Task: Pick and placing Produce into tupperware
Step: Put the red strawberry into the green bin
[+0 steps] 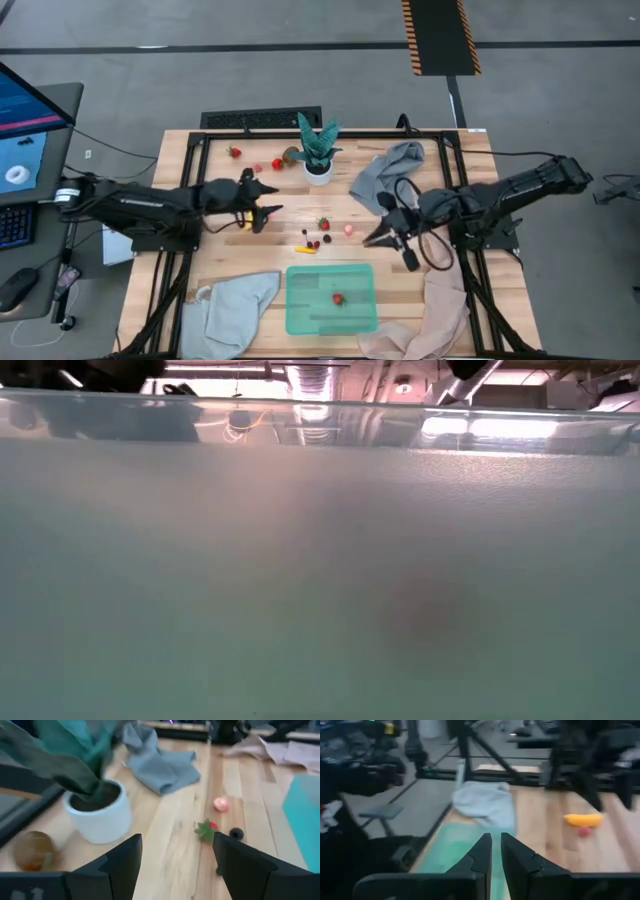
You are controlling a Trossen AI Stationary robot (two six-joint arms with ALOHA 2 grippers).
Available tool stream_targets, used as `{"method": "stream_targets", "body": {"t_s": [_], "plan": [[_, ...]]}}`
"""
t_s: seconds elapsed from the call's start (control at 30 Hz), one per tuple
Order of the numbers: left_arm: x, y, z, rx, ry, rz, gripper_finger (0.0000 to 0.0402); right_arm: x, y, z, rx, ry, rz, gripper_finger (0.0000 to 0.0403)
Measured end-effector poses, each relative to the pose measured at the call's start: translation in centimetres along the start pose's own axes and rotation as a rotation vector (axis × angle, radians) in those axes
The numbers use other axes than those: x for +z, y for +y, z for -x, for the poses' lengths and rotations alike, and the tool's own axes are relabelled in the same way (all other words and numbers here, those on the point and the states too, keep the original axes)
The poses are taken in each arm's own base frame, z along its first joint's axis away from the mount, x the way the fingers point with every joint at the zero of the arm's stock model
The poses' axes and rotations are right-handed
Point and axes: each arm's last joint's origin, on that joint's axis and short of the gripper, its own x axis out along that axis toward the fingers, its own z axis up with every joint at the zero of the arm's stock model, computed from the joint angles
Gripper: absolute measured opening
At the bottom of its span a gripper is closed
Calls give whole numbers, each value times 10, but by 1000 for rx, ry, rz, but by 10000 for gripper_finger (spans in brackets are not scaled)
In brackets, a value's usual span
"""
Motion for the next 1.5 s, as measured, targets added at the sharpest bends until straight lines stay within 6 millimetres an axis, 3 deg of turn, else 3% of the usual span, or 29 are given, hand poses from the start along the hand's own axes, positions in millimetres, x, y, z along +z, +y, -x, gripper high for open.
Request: {"method": "stream_targets", "body": {"t_s": [0.27,0.53,0.73,0.97,1.27,1.5], "plan": [[1,19,-44,-182,148,34,236,-5,11,0,43,47,-4,64],[-2,32,-82,-225,229,26,236,-14,19,1,95,-10,61,64],[0,32,-95,-271,230,-11,236,-43,15,18,96,-194,71,64],[-4,31,-102,-330,245,-42,236,-80,14,36,115,-286,-10,64],[-7,31,-107,-337,227,-59,236,-92,14,41,120,-310,-27,64],[-11,25,-125,-373,251,-65,235,-92,14,40,119,-313,-22,64]]}}
